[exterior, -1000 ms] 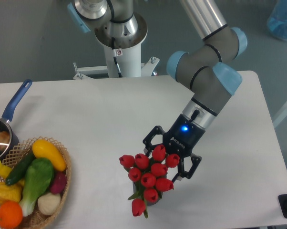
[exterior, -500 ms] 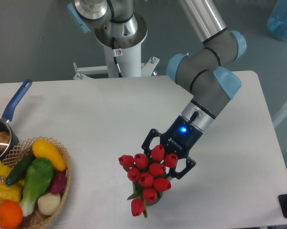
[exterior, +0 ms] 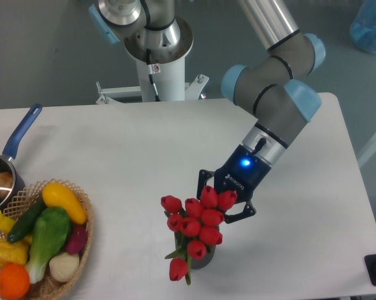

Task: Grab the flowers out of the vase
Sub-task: 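Lift the gripped tulips up out of the grey vase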

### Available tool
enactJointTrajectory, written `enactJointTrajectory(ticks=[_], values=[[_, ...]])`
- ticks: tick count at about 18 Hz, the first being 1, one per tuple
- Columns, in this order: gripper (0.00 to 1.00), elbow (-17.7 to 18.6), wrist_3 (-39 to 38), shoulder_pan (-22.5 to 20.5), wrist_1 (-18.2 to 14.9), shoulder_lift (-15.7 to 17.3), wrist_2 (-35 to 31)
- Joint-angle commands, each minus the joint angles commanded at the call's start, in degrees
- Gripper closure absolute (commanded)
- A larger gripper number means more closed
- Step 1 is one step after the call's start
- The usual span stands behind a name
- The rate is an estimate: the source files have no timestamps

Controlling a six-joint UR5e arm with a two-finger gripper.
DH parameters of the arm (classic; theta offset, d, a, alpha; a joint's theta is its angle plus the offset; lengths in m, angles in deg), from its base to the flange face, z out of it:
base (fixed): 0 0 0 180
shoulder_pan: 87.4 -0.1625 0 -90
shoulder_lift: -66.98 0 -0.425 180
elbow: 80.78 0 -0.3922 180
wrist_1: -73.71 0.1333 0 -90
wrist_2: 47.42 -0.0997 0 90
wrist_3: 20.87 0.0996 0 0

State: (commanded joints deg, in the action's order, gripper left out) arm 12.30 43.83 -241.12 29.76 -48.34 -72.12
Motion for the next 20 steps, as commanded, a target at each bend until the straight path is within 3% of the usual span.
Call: enactJointTrajectory(ticks=[4, 8, 12, 20], values=[[0.91, 0.00, -5.63, -0.97, 0.00, 2.81, 0.97], [0.89, 0.00, -9.41, -3.34, 0.00, 4.39, 7.20], [0.90, -0.52, -14.50, -4.31, -0.09, 6.41, 7.21], [0.90, -1.93, -19.17, -5.63, -0.09, 7.03, 7.74]])
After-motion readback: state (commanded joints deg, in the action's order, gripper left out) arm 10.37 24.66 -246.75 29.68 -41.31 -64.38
